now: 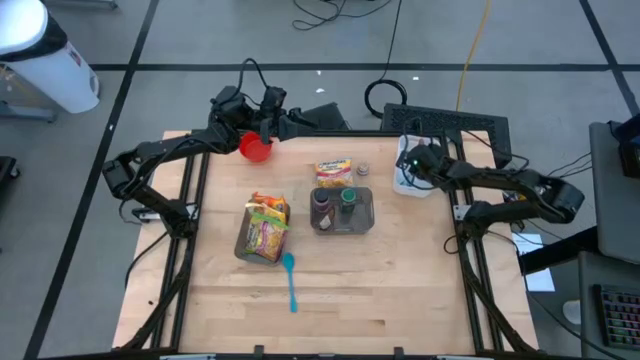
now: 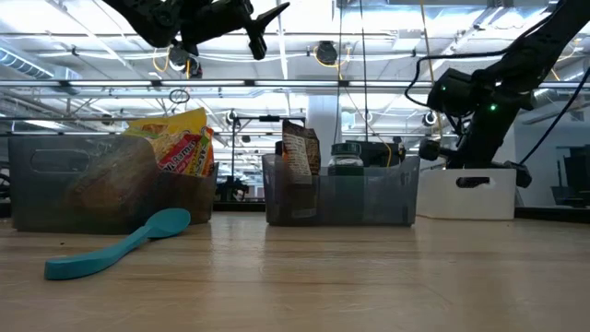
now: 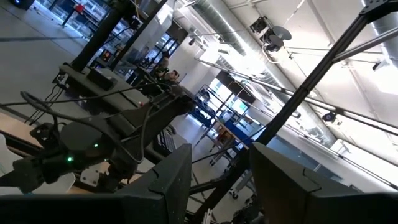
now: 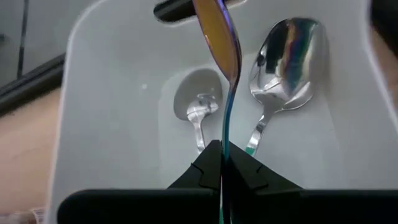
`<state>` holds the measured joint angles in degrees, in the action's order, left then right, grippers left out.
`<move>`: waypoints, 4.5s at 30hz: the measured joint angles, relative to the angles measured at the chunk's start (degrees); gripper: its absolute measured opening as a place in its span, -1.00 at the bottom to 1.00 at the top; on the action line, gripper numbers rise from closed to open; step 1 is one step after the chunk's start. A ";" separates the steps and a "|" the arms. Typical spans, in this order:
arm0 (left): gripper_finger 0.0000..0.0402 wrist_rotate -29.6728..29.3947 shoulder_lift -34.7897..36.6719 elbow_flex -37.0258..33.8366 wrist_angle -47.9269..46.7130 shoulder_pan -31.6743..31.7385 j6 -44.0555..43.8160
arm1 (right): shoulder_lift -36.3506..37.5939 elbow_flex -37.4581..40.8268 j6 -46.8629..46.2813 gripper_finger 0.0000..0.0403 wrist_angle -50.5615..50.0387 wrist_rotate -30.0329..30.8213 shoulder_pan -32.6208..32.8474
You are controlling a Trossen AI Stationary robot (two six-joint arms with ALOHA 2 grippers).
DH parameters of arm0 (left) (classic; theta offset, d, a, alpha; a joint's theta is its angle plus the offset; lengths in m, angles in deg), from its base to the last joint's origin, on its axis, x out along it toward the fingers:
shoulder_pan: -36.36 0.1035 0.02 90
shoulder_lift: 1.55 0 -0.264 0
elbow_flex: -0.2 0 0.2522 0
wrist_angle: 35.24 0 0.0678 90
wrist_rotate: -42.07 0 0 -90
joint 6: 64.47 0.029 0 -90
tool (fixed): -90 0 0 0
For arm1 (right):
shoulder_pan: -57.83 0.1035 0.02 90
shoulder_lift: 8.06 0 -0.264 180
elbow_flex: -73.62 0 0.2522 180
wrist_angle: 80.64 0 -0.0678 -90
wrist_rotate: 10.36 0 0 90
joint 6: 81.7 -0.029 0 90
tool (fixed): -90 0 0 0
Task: Pick & Place Food Item
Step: Put the blue spoon into the white bin, then put the blue noodle pack into the left black bin
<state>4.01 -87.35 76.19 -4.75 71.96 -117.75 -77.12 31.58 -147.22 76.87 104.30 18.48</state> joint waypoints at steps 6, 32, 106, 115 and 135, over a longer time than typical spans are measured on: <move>-0.14 0.00 0.00 0.00 0.02 0.00 -0.88 | -2.29 0.00 0.24 -1.00 0.75 -4.14 -2.00; -0.14 -1.03 0.00 0.00 0.04 -0.13 -1.22 | -2.31 0.00 4.29 -0.64 1.26 -4.95 -3.09; -0.14 -52.19 27.36 -33.17 -0.13 -27.40 8.99 | -18.00 -29.25 31.21 -0.42 75.03 -28.04 36.69; -0.14 -52.00 14.63 -12.64 -12.92 -26.83 21.16 | -10.15 -30.58 29.67 -0.14 61.74 -43.07 28.45; -0.14 -47.85 8.92 0.11 -30.92 -15.46 19.98 | -4.06 -30.47 35.35 0.31 36.49 -45.77 16.69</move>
<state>-43.85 -78.44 76.30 -35.67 56.50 -97.76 -81.18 1.12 -111.87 113.35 58.53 35.16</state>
